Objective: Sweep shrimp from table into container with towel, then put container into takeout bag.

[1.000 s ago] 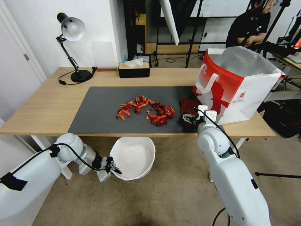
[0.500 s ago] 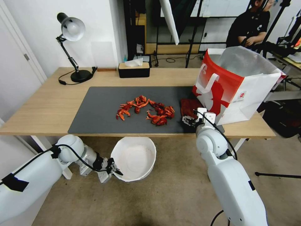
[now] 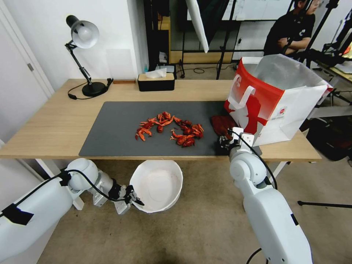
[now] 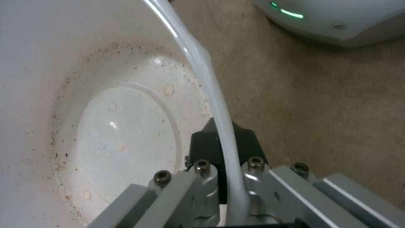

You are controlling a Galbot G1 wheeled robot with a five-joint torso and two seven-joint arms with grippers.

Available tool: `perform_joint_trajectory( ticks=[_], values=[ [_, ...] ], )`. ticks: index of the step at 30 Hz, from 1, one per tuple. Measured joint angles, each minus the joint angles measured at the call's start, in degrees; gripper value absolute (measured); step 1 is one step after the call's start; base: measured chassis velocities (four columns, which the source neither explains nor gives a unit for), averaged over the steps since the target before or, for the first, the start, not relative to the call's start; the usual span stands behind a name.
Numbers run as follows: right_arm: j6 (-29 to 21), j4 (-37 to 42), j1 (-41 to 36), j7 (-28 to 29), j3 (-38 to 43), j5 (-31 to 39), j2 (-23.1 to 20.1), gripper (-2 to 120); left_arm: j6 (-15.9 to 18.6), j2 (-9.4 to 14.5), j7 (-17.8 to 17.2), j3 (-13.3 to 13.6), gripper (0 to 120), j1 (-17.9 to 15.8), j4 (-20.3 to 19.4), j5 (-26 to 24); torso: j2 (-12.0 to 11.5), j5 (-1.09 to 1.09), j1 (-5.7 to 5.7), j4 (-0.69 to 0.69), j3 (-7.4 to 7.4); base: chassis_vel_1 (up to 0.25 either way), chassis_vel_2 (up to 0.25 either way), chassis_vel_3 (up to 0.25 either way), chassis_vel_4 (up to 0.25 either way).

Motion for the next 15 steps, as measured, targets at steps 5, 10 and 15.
perform_joint_trajectory(
  ticks=[5,10,15],
  values=[
    [-0.13,0.3,0.06,-0.7,-0.07,-0.27,-0.59,8,-0.04,0.06,0.0,-0.14,0,0.3,-0.02,0.01,-0.01,0.01,0.01,0.0,0.01,0.0,0.0,0.0,0.0],
    [-0.36,1.12,0.14,-2.21,-0.03,-0.64,-1.58,8,-0.06,-0.05,-0.01,-0.27,0,0.42,0.12,0.09,-0.02,0.02,0.01,0.0,0.01,0.0,0.0,0.0,0.0],
    [2.54,1.94,0.64,-6.57,-0.21,-2.6,-3.66,8,-0.16,-0.4,-0.01,-0.29,0,0.28,0.76,0.18,-0.02,0.02,0.01,-0.01,0.01,0.0,0.0,0.0,0.0]
  ],
)
